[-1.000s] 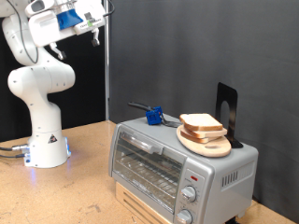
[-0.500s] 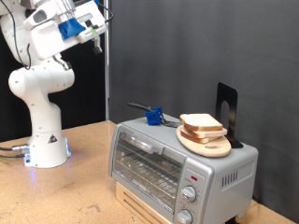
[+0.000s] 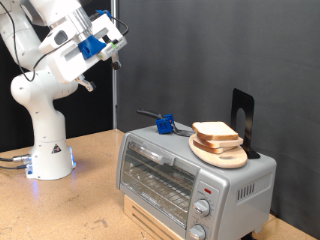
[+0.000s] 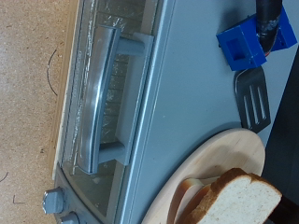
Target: Make a piece of toast with the oven
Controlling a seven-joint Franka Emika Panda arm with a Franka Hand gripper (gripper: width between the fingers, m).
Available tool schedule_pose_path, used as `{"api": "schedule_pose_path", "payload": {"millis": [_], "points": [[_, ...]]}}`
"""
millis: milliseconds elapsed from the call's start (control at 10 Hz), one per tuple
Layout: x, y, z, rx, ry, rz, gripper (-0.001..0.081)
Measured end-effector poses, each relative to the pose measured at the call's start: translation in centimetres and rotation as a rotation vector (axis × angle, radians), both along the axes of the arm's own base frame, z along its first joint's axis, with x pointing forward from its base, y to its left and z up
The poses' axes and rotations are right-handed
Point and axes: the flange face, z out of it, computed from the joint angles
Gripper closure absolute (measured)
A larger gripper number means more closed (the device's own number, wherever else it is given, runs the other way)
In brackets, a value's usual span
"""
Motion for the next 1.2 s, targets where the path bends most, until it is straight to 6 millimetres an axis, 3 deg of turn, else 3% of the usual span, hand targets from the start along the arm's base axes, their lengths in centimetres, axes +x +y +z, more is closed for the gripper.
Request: {"api": "schedule_pose_path", "payload": {"millis": [400,800,1200], "points": [[-0.6,0.1,-0.8,0.157,0.128,0.010,0.0006],[2.5,0.5,-3.5,0.140,0.131,-0.085,0.0006],[5.1,2.5,-5.3,0.136,0.135,-0.056,0.0006]]}}
